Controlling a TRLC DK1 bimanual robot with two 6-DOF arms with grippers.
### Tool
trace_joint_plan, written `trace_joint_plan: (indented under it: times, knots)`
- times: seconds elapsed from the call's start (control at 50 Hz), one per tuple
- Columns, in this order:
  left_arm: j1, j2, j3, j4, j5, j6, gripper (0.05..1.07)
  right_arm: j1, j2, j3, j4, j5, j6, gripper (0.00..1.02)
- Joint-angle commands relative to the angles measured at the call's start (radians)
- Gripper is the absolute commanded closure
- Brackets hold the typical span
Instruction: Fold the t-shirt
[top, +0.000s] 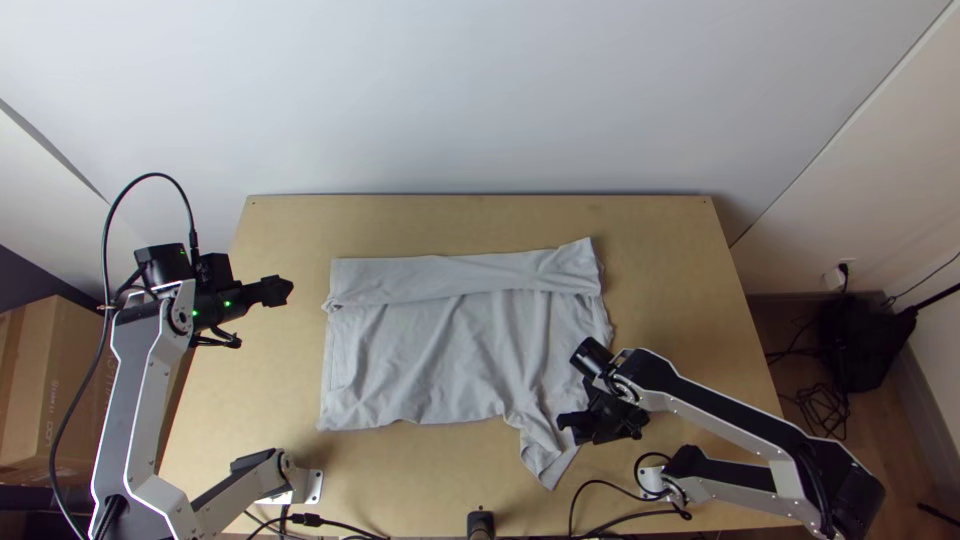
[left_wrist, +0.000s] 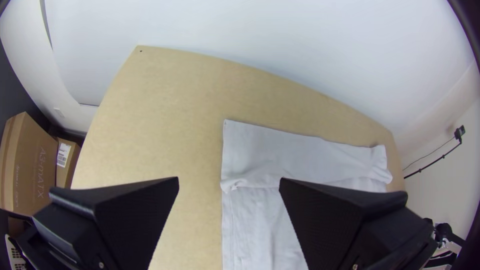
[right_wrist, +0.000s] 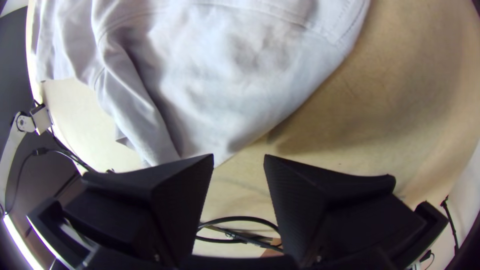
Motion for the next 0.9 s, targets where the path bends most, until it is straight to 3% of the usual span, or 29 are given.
trace_joint_plan:
  times: [0.0,0.28,0.48,0.6,0.72,0.88]
  knots:
    - [0.005,-0.015,-0.015,-0.012,0.015,0.005,0.1,0.035,0.041,-0.019,0.015,-0.017,0.031,0.54]
    - [-0.008,-0.01,0.002,-0.052,0.012,0.013,0.1,0.088,0.139,-0.017,0.084,-0.026,0.032,0.56]
    - [-0.057,-0.021,-0.003,-0.214,-0.005,0.122,0.1,0.127,0.156,-0.022,0.118,-0.025,0.006,1.0]
    - [-0.097,-0.027,-0.035,-0.303,-0.039,0.18,0.1,0.134,0.145,-0.022,0.113,-0.025,0.002,1.0]
    - [-0.17,-0.033,-0.087,-0.379,-0.169,0.283,0.1,0.13,0.121,-0.008,0.087,-0.025,-0.005,1.0]
    - [-0.235,-0.036,-0.116,-0.492,-0.278,0.33,0.1,0.102,0.076,0.018,0.051,-0.023,-0.011,1.0]
